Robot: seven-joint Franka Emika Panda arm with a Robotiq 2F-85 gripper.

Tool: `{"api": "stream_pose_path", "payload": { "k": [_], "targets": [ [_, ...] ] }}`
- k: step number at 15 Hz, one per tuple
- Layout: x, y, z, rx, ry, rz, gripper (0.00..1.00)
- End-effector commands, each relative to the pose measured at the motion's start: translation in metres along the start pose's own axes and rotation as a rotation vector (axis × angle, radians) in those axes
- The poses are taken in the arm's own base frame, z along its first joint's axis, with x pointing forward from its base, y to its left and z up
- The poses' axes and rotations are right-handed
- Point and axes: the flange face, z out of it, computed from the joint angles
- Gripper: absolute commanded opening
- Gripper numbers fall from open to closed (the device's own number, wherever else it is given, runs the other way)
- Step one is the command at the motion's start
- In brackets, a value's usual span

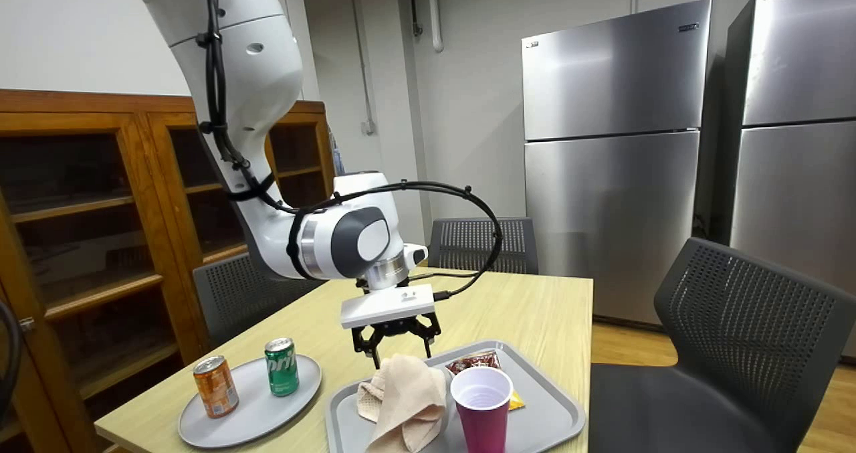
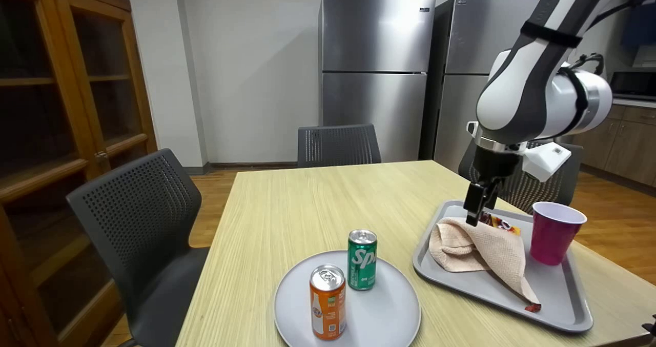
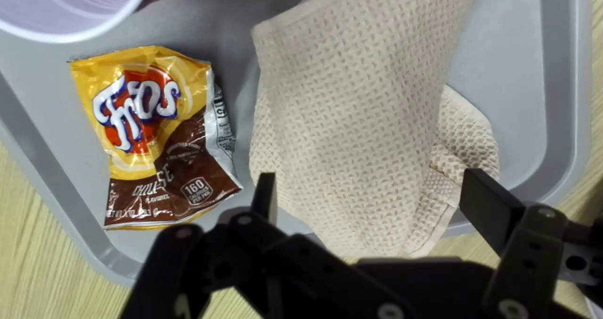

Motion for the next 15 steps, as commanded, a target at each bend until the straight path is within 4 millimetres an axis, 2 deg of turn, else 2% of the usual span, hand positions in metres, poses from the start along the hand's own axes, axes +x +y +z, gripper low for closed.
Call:
{"api": "stream_pose_path", "payload": {
  "k": [1,10,15],
  "targets": [
    [0.009,0.006,0.015,-0.003,0.011,-0.022,1.0],
    [0.005,0.002,0.059,0.0,0.007,-0.055,1.0],
    [0.006,-0.002,0.075,0.001,0.001,-0.078,1.0]
  ]
}}
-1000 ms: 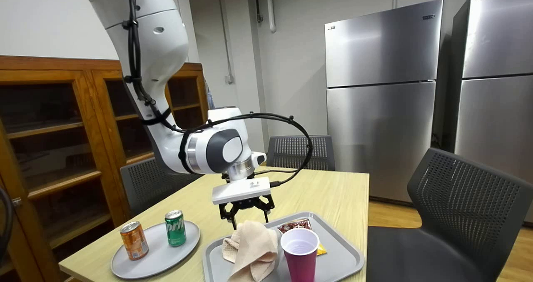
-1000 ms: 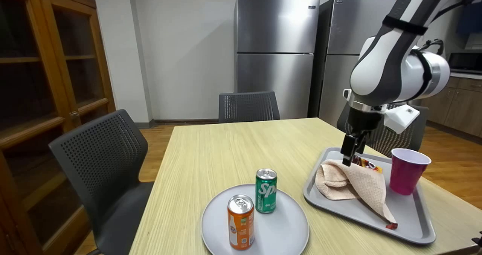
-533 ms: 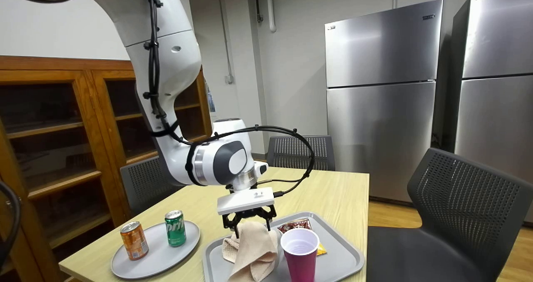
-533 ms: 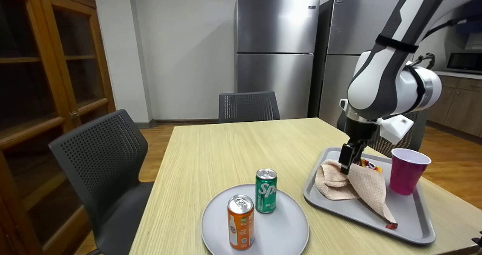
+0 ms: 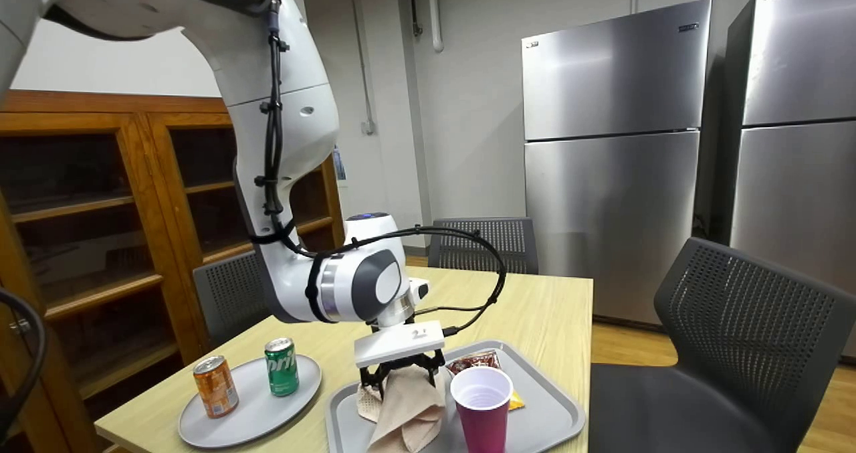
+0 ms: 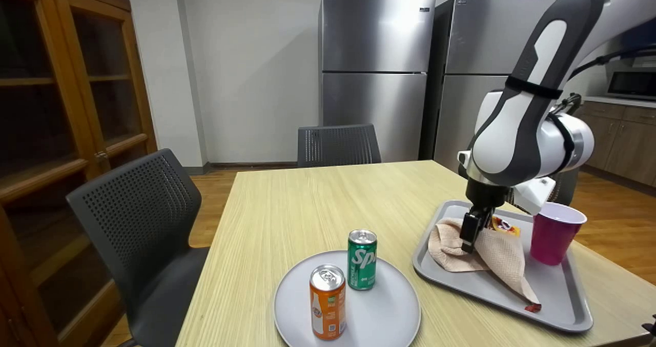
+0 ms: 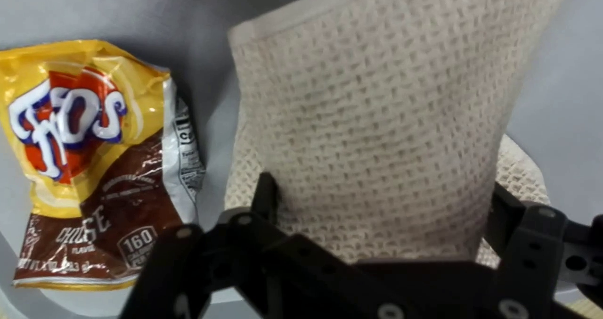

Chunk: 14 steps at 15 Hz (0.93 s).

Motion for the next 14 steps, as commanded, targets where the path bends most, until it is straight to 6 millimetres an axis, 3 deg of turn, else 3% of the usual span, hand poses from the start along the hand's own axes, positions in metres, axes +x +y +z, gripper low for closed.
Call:
{"api": "stream_pose_path", "payload": {
  "k": [1,4,5,6,14],
  "targets": [
    [0.0049,0.0027,0.0102,-0.009,0.013,-0.005,1.0],
    [0.0048,0.0018,0.0155,-0.009,0.008,-0.013,1.0],
    [0.0047,0.0019,0.0163,-0.008,0.008,-0.013,0.93],
    [0.0045,0.002,0.017,-0.008,0.009,-0.018,0.74],
    [0.0052,0.0032,0.0163,-0.006,0.011,-0.028,0.12]
  ]
}}
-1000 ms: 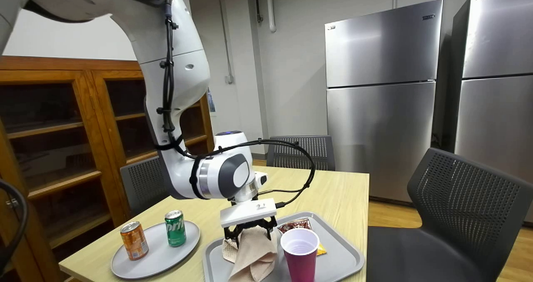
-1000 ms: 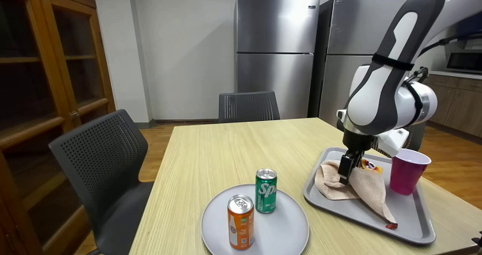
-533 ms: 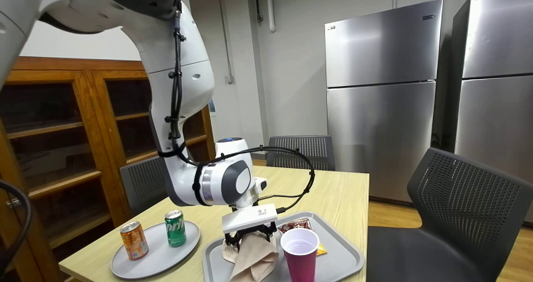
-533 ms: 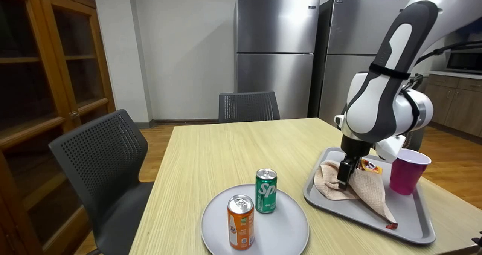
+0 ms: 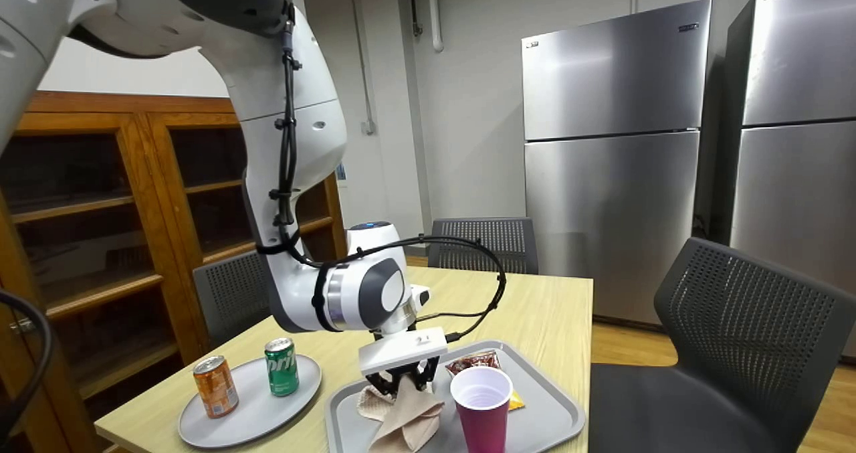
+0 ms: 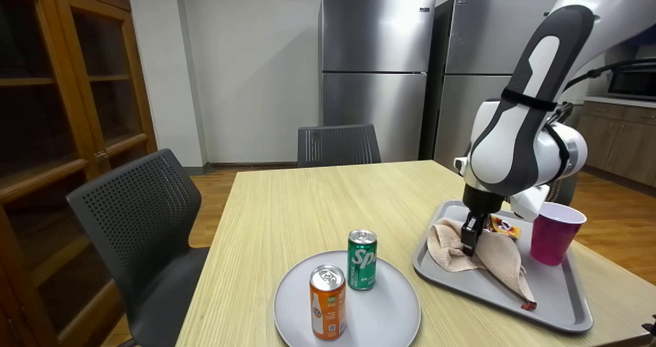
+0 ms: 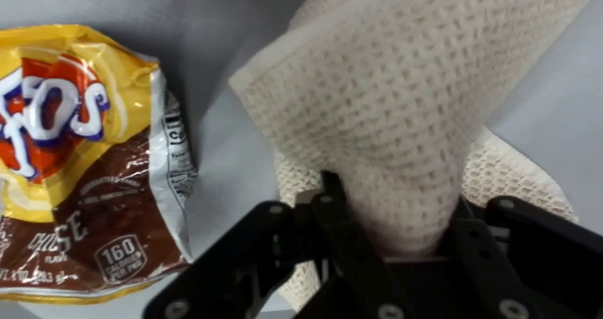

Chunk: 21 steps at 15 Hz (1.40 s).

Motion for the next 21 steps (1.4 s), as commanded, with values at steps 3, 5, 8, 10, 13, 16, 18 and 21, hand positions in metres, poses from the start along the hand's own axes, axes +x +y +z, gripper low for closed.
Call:
{"api": "stream_pose_path", "payload": {
  "k": [3,5,8,10,13,16,18,21],
  "targets": [
    [-0.001,0.003,-0.006,-0.003,0.016,0.006,0.0],
    [-0.002,0.002,-0.013,-0.003,0.019,0.009,0.03],
    [-0.002,0.001,-0.028,-0.003,0.022,0.009,0.03],
    [-0.001,0.0,-0.038,-0.004,0.029,0.007,0.03],
    [0.003,-0.002,-0.057,-0.009,0.047,0.001,0.03],
    [0.01,-0.003,-0.077,-0.012,0.064,-0.008,0.03],
    [0.018,-0.003,-0.091,-0.016,0.079,-0.013,0.03],
    [0.033,-0.002,-0.11,-0.021,0.103,-0.021,0.03]
  ]
}}
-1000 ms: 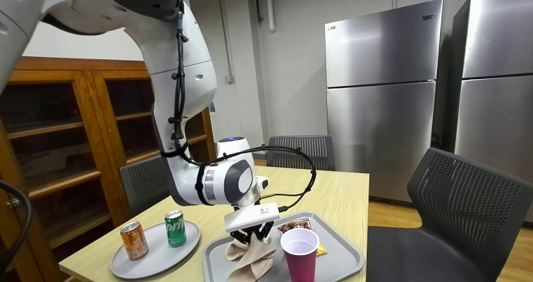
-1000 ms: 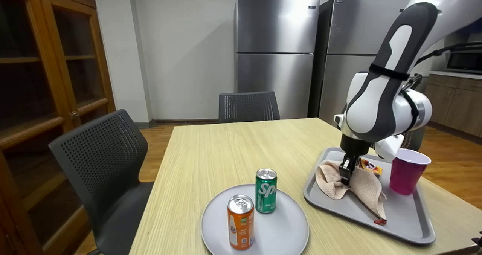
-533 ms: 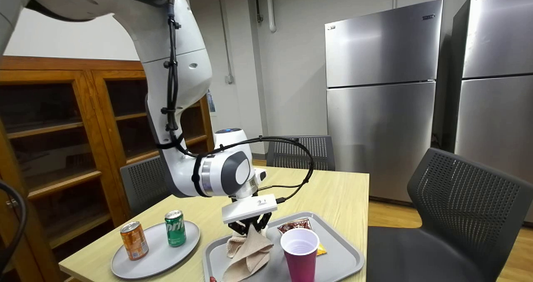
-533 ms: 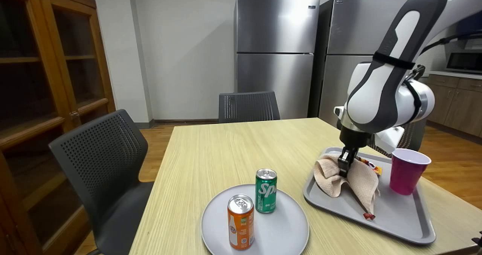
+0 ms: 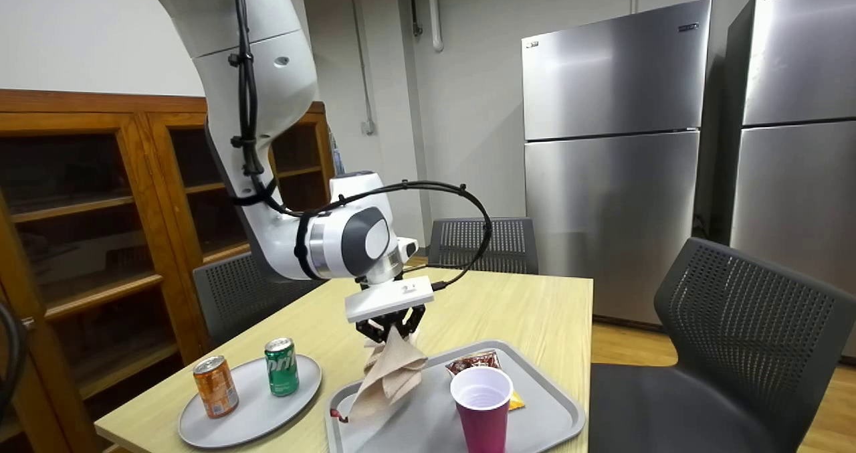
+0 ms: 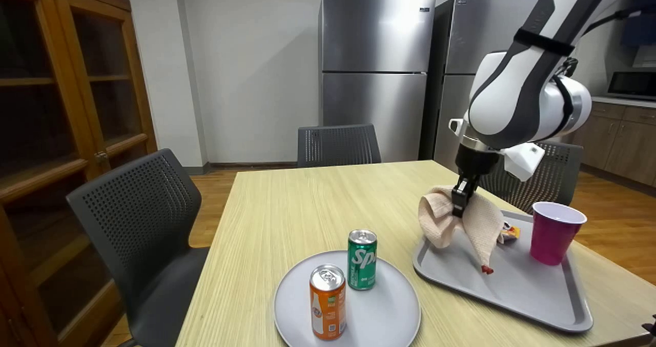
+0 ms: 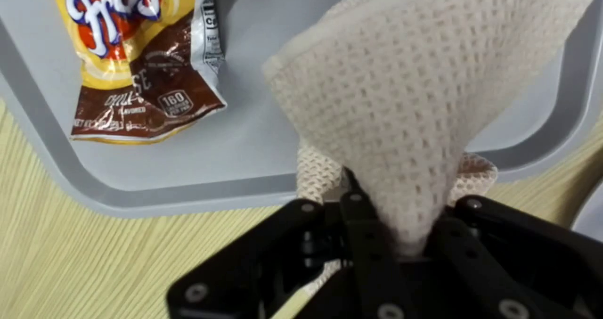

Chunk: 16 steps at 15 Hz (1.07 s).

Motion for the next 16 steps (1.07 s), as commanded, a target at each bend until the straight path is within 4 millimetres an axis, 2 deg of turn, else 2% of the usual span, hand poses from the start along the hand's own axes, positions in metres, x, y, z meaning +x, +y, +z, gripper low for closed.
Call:
{"api": "stream_pose_path", "payload": {
  "k": [1,5,10,16],
  "targets": [
    [0.015,-0.001,-0.029,0.007,0.018,-0.012,0.03],
    [0.039,-0.004,-0.039,0.012,0.047,-0.011,0.03],
    [0.069,-0.004,-0.041,0.017,0.077,-0.011,0.03],
    [0.105,-0.01,-0.033,0.032,0.105,-0.036,0.03]
  ]
}}
